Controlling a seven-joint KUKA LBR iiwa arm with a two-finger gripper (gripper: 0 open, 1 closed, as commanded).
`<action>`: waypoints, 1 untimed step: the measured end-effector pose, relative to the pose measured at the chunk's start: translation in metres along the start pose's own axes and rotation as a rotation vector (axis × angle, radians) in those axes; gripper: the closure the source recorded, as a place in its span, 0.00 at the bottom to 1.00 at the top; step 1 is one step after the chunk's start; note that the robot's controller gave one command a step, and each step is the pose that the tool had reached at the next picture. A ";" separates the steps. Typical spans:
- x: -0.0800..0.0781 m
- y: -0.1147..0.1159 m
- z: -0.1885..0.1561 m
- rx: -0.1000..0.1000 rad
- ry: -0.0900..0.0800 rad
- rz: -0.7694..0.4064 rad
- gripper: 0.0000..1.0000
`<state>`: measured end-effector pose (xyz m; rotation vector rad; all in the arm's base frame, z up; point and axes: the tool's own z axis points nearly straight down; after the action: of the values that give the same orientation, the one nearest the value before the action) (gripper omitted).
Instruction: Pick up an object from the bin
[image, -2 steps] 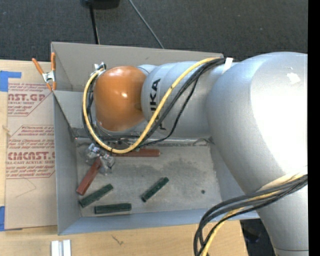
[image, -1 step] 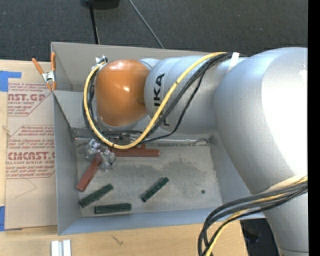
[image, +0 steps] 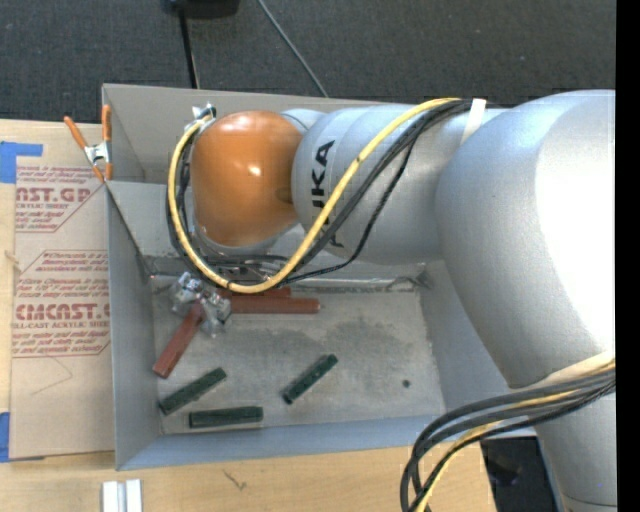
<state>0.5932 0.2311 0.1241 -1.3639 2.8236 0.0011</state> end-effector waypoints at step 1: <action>0.000 0.000 -0.008 0.000 0.001 0.000 1.00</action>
Offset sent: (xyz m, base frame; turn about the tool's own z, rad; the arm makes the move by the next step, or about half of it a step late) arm -0.0001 0.0000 0.0483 0.0000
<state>0.5928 0.2311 0.1319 -1.3641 2.8242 0.0012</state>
